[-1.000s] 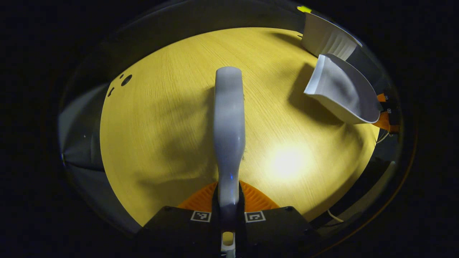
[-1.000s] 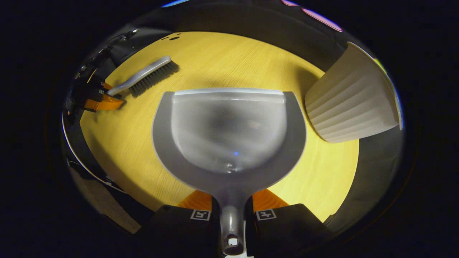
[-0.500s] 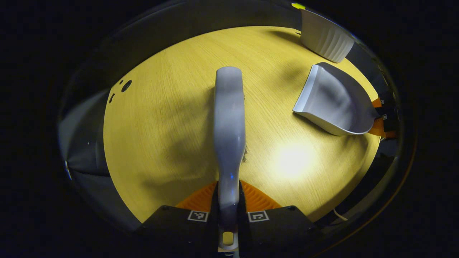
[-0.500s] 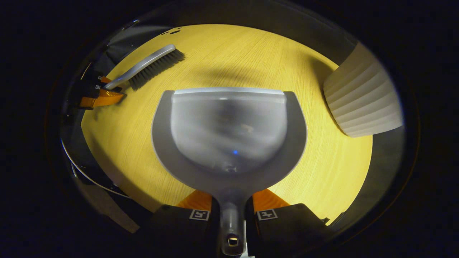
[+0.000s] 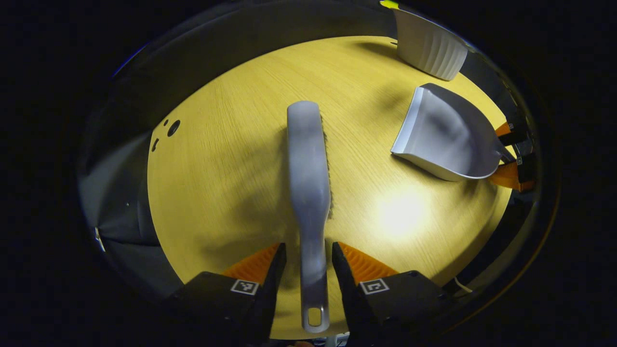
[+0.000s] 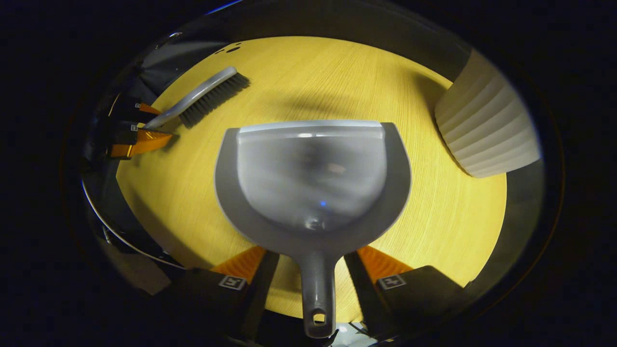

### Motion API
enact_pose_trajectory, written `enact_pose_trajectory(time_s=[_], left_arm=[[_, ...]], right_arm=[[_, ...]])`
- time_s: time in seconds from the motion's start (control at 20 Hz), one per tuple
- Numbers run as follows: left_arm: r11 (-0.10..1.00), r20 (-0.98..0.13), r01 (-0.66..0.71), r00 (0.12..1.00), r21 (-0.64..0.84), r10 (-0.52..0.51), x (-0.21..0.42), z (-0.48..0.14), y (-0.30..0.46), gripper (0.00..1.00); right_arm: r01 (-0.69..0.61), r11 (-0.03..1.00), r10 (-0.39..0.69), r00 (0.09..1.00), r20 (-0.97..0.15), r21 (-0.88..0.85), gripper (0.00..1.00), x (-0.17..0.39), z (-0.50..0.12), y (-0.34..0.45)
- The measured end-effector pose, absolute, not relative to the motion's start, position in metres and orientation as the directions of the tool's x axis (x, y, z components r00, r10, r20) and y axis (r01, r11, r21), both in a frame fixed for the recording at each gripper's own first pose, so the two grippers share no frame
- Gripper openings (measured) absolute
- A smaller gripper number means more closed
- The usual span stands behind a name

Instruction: Pick up the small broom and dustpan from the desktop, sweep the trash into the dustpan with the broom, and then empty the trash into the garbage bin.

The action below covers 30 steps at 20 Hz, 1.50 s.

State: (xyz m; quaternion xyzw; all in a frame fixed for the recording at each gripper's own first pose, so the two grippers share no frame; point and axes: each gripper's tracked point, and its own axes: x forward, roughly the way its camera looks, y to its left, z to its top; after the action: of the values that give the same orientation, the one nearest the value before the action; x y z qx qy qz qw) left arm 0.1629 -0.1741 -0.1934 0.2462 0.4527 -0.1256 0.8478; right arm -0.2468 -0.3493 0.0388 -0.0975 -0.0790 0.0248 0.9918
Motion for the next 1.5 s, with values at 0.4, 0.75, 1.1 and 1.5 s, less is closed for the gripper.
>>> enact_pose_trajectory(time_s=[0.4, 0.75, 1.1, 1.5], left_arm=[[0.833, -0.763, 0.421, 0.647, 0.36, 0.003, 0.146, -0.147, -0.172, 0.98], [0.886, -0.492, 0.334, 0.858, 0.322, -0.145, 0.142, -0.063, -0.208, 0.98], [0.916, -0.105, 0.269, 0.963, 0.299, -0.249, 0.123, 0.039, -0.245, 0.97], [0.91, 0.034, 0.304, 0.945, 0.281, -0.326, 0.096, 0.068, -0.285, 0.97]], right_arm=[[-0.096, 0.992, 0.119, 0.933, 0.341, -0.084, 0.99, -0.313, 0.051, -0.364], [-0.027, 0.994, 0.087, 0.787, 0.61, -0.106, 0.99, -0.391, 0.083, -0.378], [0.043, 0.996, 0.037, 0.555, 0.831, -0.073, 1.0, -0.464, 0.114, -0.381], [0.119, 0.986, 0.064, 0.39, 0.919, -0.119, 0.98, -0.517, 0.124, -0.362]])
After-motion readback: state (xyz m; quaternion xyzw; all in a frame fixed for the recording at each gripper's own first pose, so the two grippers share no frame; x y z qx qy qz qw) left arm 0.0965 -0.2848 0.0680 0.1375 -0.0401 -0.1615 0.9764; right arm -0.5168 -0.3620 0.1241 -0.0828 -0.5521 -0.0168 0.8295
